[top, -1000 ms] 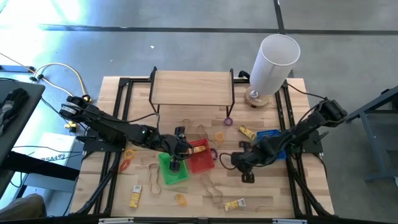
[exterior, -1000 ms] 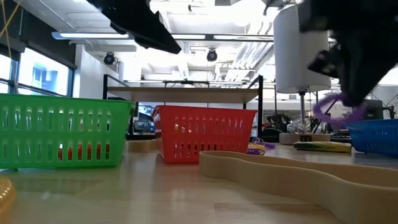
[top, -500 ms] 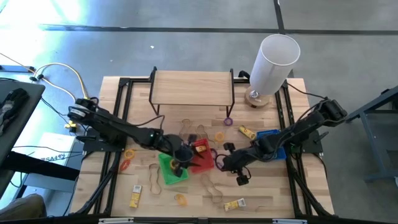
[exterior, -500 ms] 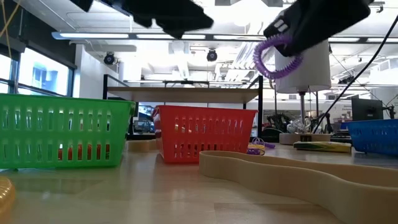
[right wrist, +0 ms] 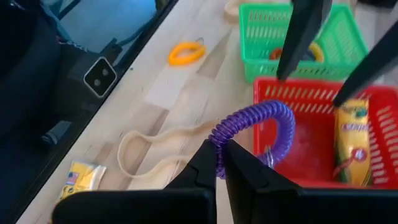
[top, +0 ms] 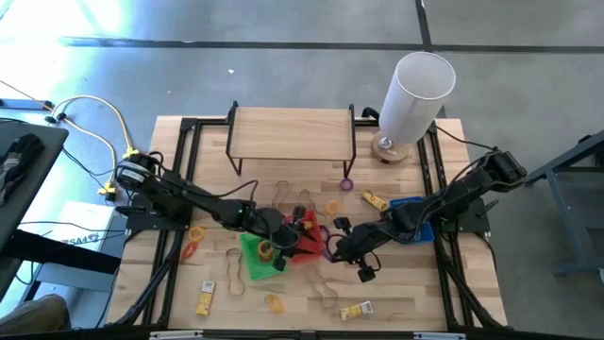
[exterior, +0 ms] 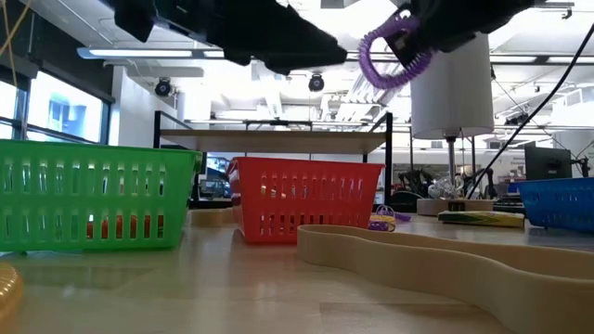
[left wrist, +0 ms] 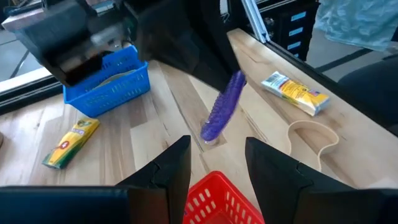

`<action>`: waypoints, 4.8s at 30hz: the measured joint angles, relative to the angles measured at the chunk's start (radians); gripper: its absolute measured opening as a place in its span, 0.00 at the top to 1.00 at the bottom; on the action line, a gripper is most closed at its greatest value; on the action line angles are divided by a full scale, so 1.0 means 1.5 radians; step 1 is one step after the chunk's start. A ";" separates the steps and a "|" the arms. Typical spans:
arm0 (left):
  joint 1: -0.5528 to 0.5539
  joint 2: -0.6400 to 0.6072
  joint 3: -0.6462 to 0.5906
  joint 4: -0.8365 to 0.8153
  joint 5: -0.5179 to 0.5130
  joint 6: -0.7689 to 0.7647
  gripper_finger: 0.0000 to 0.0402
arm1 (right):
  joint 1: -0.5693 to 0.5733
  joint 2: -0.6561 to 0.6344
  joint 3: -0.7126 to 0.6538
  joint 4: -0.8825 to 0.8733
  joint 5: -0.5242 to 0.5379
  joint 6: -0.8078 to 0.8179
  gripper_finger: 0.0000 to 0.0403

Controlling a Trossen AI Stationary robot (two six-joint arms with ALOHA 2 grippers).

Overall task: Pick & Place Office Desk Supplies
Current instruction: Put the violet spring keychain into the green bin, then put the white rubber band into the blue bin

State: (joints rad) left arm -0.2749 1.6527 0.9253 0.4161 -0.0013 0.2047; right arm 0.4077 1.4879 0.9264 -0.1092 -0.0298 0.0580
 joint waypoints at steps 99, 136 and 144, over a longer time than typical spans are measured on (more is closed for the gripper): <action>-0.034 -0.103 0.000 -0.565 0.115 -0.300 0.99 | -0.053 0.005 -0.003 0.011 -0.002 0.082 0.52; -0.003 -0.092 -0.003 -0.584 0.179 -0.417 0.67 | -0.053 0.005 -0.003 0.005 0.001 0.064 0.52; 0.027 -0.188 -0.002 -0.579 0.219 -0.406 0.67 | -0.053 0.005 -0.003 0.005 0.001 0.065 0.52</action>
State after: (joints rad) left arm -0.2350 1.3699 0.9218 -0.4531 0.3274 -0.4049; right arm 0.3275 1.4954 0.9222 -0.1013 -0.0288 0.1558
